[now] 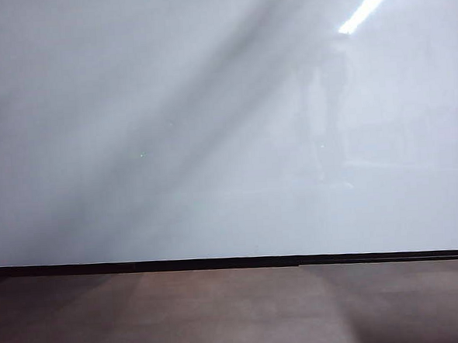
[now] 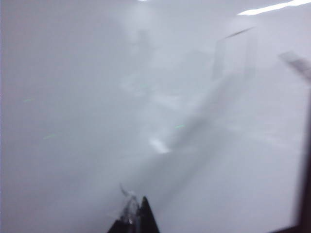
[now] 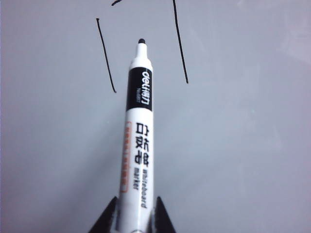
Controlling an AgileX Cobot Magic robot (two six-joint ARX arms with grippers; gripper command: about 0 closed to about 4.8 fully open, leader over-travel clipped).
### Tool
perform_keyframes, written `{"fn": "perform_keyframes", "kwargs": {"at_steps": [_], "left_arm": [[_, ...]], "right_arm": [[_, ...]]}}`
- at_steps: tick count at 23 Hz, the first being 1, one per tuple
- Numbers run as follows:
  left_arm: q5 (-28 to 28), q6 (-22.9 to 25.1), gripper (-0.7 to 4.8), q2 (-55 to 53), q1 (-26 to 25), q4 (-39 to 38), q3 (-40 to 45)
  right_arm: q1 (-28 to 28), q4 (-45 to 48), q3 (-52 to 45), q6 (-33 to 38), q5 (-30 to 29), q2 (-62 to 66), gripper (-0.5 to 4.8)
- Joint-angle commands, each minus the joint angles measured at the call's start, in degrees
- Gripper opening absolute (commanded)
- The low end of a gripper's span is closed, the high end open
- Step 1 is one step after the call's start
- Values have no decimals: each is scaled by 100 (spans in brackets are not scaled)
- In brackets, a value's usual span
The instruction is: Reach to the right to find the marker pen, pick it up, and write the number 17 on the whiteboard.
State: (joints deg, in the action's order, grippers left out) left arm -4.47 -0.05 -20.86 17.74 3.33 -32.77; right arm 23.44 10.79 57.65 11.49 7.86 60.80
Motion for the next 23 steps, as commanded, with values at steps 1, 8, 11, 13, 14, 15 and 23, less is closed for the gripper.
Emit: {"fn": "perform_keyframes", "kwargs": {"at_steps": [1, 8, 11, 13, 14, 15, 23], "left_arm": [[-4, -17, -5, 275, -651, 63, 387], [17, -17, -5, 1093, -1528, 59, 1464], [20, -17, -5, 1526, -1738, 55, 1888], [31, -17, -5, 1794, -1818, 52, 2124], [39, -17, -5, 1906, -1827, 48, 2223], [37, -17, -5, 2028, -1821, 42, 2330], [39, -17, -5, 2063, -1816, 92, 2767]], "right_arm": [[0, -76, -166, -105, -31, -267, -7], [0, -79, -435, -101, -258, -437, -7], [0, -81, -492, -98, -411, -437, -7], [0, -127, -492, -98, -450, -435, -7], [0, -136, -492, -98, -463, -435, -7], [0, -136, -492, -98, -472, -435, -7], [0, -136, -492, -59, -527, -446, -7]]}}
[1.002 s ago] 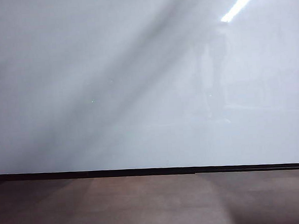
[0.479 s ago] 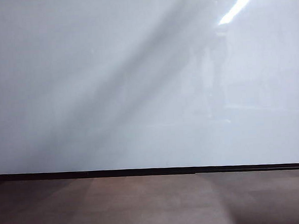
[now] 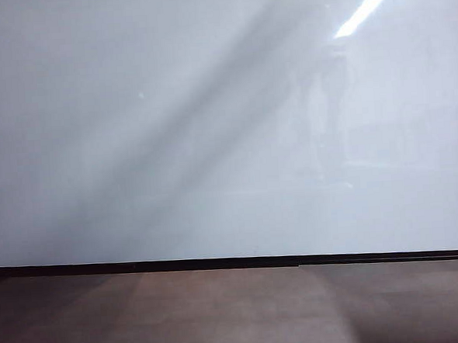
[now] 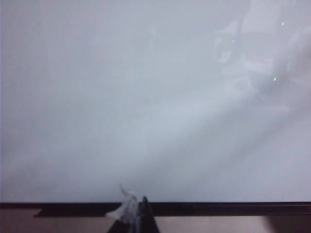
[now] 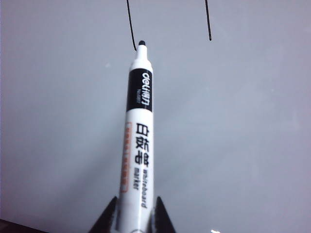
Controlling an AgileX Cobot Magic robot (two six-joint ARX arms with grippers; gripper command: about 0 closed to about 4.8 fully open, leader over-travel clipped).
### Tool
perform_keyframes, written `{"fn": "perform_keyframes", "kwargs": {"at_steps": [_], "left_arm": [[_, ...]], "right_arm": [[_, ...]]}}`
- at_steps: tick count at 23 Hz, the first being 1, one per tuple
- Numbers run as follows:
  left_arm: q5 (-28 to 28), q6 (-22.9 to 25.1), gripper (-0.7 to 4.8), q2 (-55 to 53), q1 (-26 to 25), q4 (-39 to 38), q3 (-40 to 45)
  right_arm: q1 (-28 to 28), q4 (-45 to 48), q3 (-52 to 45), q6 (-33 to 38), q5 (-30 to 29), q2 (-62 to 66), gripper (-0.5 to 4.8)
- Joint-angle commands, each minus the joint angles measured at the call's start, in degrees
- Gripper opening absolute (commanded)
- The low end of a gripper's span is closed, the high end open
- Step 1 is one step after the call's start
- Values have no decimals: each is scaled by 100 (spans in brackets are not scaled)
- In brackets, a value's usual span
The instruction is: Reach to the right to find the marker pen, pick it up, and write the number 17 on the whiteboard.
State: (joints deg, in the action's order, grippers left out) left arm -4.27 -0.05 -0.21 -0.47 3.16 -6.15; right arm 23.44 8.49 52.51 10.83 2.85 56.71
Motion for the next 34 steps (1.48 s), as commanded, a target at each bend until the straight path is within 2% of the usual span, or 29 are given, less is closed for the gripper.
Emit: {"fn": "perform_keyframes", "kwargs": {"at_steps": [1, 6, 9, 15, 34], "left_arm": [[20, -17, -5, -2, 7, 153, 168], [17, -17, -5, -2, 15, 398, 564], [37, -20, -5, -2, 111, 122, 566], [37, -17, -5, -2, 378, 271, 566], [39, -17, -5, -2, 358, 179, 566]], "right_arm": [[0, 94, 22, 9, -26, -37, -7], [0, 96, 22, 11, -24, -39, -7], [0, 96, 22, 9, -24, -39, -7], [0, 94, 22, 9, -24, -39, -7], [0, 155, 24, 7, -24, -39, -6]]}}
